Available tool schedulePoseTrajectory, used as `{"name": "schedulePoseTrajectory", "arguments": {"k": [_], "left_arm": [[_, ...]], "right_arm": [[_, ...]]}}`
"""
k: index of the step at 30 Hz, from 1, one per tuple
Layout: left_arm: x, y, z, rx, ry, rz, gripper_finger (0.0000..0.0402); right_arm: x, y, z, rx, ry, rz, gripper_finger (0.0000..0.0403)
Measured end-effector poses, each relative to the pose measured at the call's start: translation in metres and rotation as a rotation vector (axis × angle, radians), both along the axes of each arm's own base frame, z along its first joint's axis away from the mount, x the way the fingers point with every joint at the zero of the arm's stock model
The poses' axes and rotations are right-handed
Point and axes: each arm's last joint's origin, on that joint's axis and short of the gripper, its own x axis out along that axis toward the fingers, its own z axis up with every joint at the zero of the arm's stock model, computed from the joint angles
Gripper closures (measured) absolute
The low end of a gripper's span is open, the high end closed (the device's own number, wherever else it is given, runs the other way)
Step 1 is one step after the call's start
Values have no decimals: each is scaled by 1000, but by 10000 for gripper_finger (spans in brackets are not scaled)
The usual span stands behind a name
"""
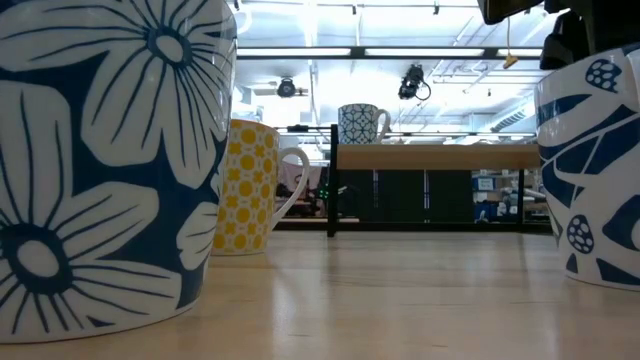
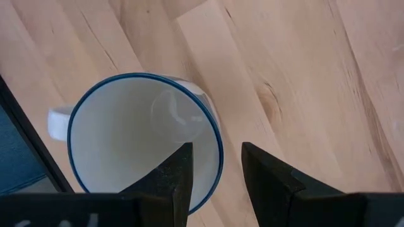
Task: Place coffee mugs
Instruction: Put the light blue pattern mug on the shelf
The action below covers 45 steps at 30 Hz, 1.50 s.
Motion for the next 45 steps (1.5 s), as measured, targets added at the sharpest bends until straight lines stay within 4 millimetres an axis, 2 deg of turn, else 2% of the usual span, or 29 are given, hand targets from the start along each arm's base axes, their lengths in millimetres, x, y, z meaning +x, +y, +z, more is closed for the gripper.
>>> {"name": "schedulePoseTrajectory", "arguments": {"k": [9,18,22,27,35,41,45], "left_arm": [[0,0,0,0,0,0,253],[0,0,0,0,0,0,253],[0,0,0,0,0,0,253],[0,0,0,0,0,0,253],[0,0,0,1,0,0,253],[0,0,0,1,0,0,253],[0,0,0,1,0,0,253]], "right_arm": [[2,1,-1,3,-19,3,262],[0,-6,-37,37,-37,-7,263],[0,-8,-44,59,-36,-16,269],[0,-9,-44,63,-38,-21,295],[5,-13,-44,102,-49,-37,376],[12,-26,-42,176,-1,-145,375],[23,-34,-24,201,-8,-168,370]]}}
